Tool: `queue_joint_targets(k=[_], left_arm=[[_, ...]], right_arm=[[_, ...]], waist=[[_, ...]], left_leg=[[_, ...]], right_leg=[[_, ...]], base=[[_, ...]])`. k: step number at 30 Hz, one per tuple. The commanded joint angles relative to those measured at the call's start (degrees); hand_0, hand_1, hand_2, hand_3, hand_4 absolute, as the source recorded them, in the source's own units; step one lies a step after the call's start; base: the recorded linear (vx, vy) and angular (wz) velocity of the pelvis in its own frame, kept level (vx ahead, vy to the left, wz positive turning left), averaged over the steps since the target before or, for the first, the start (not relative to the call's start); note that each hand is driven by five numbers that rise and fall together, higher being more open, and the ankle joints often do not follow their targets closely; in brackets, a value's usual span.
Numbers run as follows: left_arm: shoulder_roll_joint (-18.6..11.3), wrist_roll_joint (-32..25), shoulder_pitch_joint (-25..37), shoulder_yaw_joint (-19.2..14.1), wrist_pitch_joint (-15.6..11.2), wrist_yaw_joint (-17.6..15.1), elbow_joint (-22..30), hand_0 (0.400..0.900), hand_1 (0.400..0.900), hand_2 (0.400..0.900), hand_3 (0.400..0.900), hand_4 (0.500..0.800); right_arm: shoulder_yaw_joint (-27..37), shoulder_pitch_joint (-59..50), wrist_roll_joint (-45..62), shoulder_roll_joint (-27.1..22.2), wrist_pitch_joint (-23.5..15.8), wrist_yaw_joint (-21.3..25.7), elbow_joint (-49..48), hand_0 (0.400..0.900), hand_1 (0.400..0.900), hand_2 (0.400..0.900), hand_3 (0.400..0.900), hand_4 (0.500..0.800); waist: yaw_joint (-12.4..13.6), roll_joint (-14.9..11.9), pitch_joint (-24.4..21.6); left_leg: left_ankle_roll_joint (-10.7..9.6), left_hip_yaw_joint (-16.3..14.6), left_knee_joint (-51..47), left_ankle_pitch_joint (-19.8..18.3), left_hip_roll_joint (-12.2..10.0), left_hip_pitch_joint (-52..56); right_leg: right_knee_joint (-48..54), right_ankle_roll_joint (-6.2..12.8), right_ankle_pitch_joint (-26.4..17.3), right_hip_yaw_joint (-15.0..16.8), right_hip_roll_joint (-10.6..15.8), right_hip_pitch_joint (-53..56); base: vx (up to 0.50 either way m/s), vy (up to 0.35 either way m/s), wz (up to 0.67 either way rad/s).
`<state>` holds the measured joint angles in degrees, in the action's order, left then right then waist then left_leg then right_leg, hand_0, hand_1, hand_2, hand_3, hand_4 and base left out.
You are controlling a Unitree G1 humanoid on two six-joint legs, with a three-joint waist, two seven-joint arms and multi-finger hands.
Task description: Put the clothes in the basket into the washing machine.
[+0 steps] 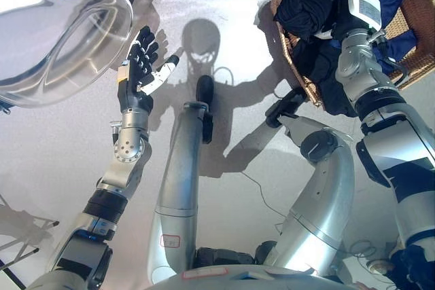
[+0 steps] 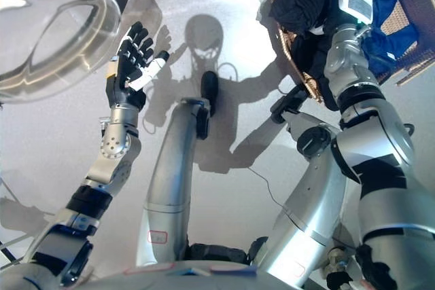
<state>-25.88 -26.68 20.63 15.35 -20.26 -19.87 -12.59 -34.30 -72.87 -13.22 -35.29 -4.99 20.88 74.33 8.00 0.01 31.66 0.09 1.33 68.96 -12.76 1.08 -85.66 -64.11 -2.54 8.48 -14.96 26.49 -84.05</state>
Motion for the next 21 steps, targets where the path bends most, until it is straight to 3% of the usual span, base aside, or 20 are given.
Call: queue_joint_targets(k=[1,8,12,15,16,21], left_arm=[[2.08,-0.48,-4.33,-1.55,-4.89,-0.81,5.21,0.900,0.900,0.900,0.900,0.800],[2.00,0.46,-6.77,-3.35,-3.96,-1.82,5.84,0.900,0.900,0.900,0.900,0.800],[2.22,0.33,-8.72,-5.37,-3.57,-2.72,5.49,0.900,0.900,0.900,0.900,0.800],[2.60,0.05,-10.70,-7.38,-3.24,-2.90,5.11,0.900,0.900,0.900,0.900,0.800],[2.37,0.02,-10.82,-7.03,-3.25,-2.87,5.13,0.900,0.900,0.900,0.900,0.800],[3.10,-0.92,-12.17,-8.04,-2.83,-2.74,4.11,0.900,0.900,0.900,0.900,0.800]], right_arm=[[-2.15,2.77,-0.72,1.71,-2.23,0.22,-0.03,0.400,0.400,0.400,0.400,0.500],[1.95,6.92,6.08,-2.14,-4.43,2.33,-9.56,0.400,0.400,0.400,0.400,0.500],[7.08,14.20,11.78,-6.71,-6.68,3.39,-25.75,0.400,0.400,0.400,0.400,0.500],[16.78,26.08,18.92,-8.44,-10.76,3.29,-41.67,0.400,0.400,0.400,0.400,0.500],[17.52,27.10,18.94,-8.51,-10.58,3.16,-42.36,0.400,0.400,0.400,0.400,0.500],[30.67,40.27,31.41,-3.88,-16.62,1.08,-55.86,0.400,0.400,0.400,0.400,0.500]], waist=[[-0.55,6.45,-5.43],[-2.90,4.34,-6.19],[-5.19,2.46,-7.02],[-8.00,0.70,-8.00],[-7.70,0.54,-8.25],[-10.09,-1.38,-9.55]], left_leg=[[0.16,1.47,-5.02,1.87,2.51,-0.84],[0.16,0.87,-5.14,2.16,2.26,-1.01],[-0.02,0.29,-5.49,2.30,1.77,-1.00],[-0.19,-0.04,-6.19,2.46,1.56,-1.18],[-0.19,-0.06,-6.28,2.51,1.61,-1.15],[-0.83,0.04,-8.13,2.62,1.23,0.03]], right_leg=[[-1.94,8.13,2.55,-1.31,-0.88,-5.90],[-1.23,8.05,1.38,-1.21,-1.47,-5.90],[-0.11,8.11,0.50,-1.02,-2.49,-5.90],[0.65,8.41,0.10,-1.34,-2.99,-5.89],[0.68,8.42,0.11,-1.32,-2.94,-5.89],[2.58,8.77,0.15,-2.25,-3.84,-4.27]], base=[[0.00,0.000,0.00],[0.01,0.013,-0.10],[0.01,0.018,-0.17],[0.02,-0.004,-0.13],[0.01,-0.017,-0.07],[0.01,-0.017,-0.03]])
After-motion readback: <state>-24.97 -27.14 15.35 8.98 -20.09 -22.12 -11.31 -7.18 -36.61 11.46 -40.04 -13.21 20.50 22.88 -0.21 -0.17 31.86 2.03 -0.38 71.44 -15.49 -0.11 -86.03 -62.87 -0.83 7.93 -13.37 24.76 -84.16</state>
